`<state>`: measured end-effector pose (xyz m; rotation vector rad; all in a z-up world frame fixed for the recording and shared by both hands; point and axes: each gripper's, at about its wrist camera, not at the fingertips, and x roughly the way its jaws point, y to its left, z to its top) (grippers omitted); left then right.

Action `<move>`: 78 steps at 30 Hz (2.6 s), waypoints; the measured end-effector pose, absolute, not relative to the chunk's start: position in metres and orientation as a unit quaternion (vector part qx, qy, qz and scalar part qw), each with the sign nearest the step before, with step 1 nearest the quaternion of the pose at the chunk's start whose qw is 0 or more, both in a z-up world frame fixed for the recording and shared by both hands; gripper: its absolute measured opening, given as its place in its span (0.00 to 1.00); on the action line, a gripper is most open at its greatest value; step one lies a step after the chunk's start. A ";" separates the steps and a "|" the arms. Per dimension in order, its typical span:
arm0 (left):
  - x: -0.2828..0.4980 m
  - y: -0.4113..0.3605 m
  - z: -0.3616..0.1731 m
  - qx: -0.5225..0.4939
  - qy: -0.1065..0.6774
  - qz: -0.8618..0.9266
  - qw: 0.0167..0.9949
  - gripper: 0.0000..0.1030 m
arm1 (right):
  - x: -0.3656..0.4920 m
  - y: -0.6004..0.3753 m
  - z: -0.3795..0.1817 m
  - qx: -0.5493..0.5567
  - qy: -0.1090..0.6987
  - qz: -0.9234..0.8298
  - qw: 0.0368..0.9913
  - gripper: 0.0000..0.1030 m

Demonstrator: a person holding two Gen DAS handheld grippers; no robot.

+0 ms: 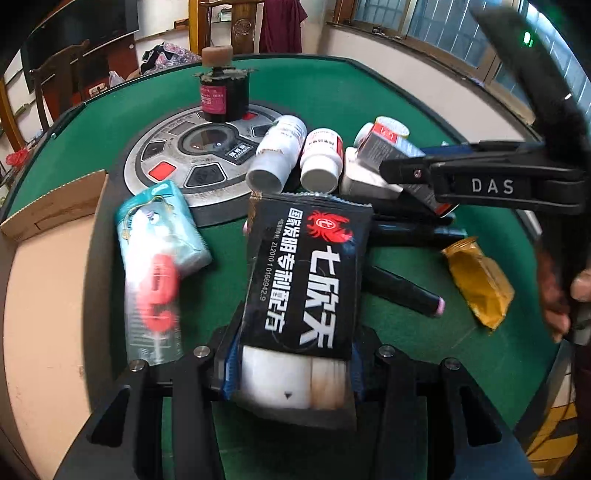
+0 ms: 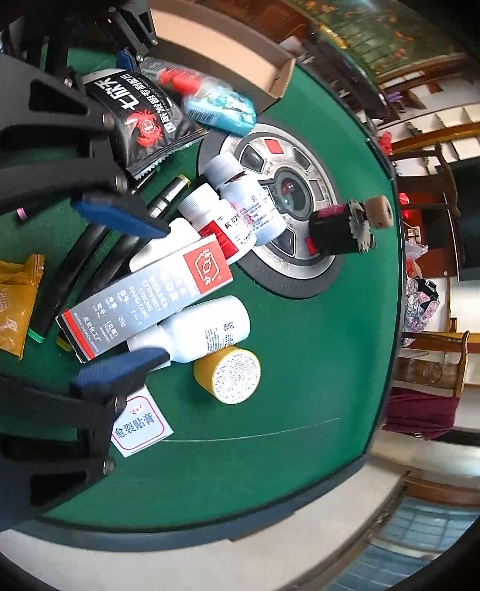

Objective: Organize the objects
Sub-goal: 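Grasp the black snack packet with left tool while right tool grasps the red-white tube box, both into box, then grasp the clear blister pack with the left tool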

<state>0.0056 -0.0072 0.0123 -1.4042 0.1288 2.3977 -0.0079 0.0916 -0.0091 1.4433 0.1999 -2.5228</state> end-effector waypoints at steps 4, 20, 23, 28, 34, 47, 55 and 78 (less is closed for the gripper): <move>0.009 -0.009 0.014 -0.489 0.032 0.854 0.176 0.42 | -0.006 0.083 -0.013 0.502 0.087 -0.854 0.108 0.29; 0.068 -0.134 0.129 -0.391 -0.062 0.911 0.114 0.42 | 0.049 0.036 0.107 0.461 -0.065 -0.839 0.282 0.29; 0.055 -0.160 0.133 -0.389 -0.056 0.917 0.072 0.42 | 0.041 -0.005 0.112 0.474 -0.097 -0.814 0.322 0.29; 0.019 -0.192 0.104 -0.423 -0.067 0.903 0.024 0.42 | 0.007 -0.065 0.078 0.517 -0.133 -0.787 0.311 0.30; -0.021 -0.210 0.049 -0.470 -0.093 0.878 0.001 0.42 | -0.027 -0.107 0.010 0.564 -0.154 -0.767 0.264 0.30; -0.047 -0.206 0.017 -0.480 -0.117 0.869 0.006 0.46 | -0.049 -0.116 -0.010 0.569 -0.145 -0.780 0.216 0.31; -0.036 -0.216 0.030 -0.467 -0.153 0.871 0.010 0.63 | -0.039 -0.099 0.009 0.536 -0.143 -0.803 0.218 0.50; 0.035 -0.065 0.047 -0.430 0.031 0.900 0.065 0.90 | 0.052 0.158 0.004 0.374 -0.205 -0.904 0.021 1.00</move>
